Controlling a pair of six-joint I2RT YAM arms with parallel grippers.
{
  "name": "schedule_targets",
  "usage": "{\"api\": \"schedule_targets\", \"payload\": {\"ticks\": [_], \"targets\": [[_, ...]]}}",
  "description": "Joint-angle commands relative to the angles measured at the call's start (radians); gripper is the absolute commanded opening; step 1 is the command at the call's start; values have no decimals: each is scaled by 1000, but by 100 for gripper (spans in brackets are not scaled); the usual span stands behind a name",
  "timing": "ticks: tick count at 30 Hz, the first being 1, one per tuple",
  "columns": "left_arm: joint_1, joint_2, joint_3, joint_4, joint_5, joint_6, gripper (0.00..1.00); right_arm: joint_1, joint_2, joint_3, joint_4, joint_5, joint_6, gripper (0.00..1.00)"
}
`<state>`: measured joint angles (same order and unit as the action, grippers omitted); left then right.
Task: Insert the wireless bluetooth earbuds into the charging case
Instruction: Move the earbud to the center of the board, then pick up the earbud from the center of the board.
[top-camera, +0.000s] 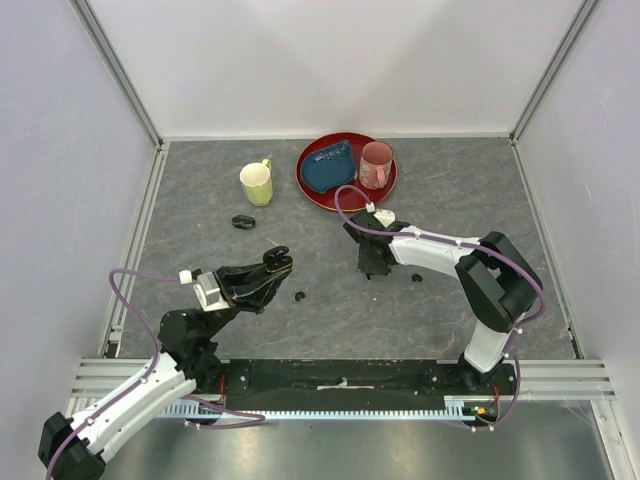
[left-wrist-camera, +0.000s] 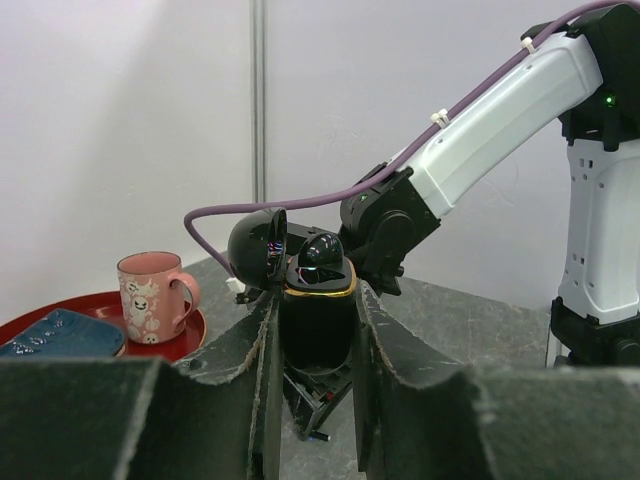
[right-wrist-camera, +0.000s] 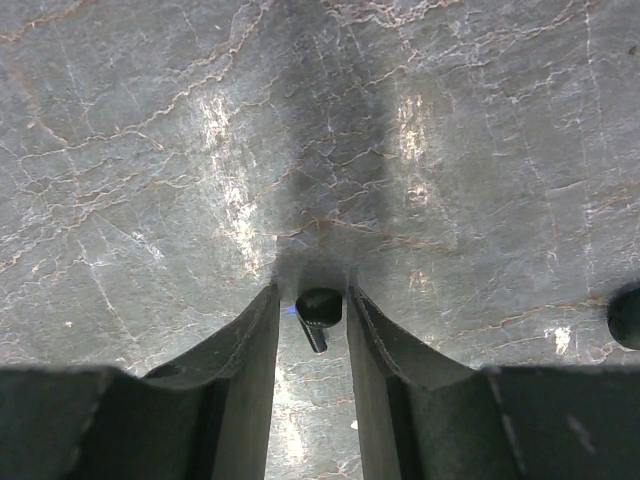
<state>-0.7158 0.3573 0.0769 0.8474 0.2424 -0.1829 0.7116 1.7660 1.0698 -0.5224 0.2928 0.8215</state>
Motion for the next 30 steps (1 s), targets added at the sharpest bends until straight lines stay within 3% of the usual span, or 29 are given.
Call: {"api": "schedule_targets", "payload": {"ticks": [1, 6, 20, 24, 29, 30], "targets": [[-2, -1, 15, 18, -15, 26, 2, -1, 32, 2, 5, 3, -2, 40], [-2, 3, 18, 18, -17, 28, 2, -1, 36, -7, 4, -1, 27, 38], [-1, -4, 23, 2, -12, 19, 2, -1, 36, -18, -14, 16, 80, 20], [-1, -7, 27, -7, -14, 16, 2, 3, -58, -42, 40, 34, 73, 10], [-2, 6, 31, 2, -25, 3, 2, 25, -244, -138, 172, 75, 90, 9], [-2, 15, 31, 10, -28, 2, 2, 29, -313, -158, 238, 81, 91, 5]]}}
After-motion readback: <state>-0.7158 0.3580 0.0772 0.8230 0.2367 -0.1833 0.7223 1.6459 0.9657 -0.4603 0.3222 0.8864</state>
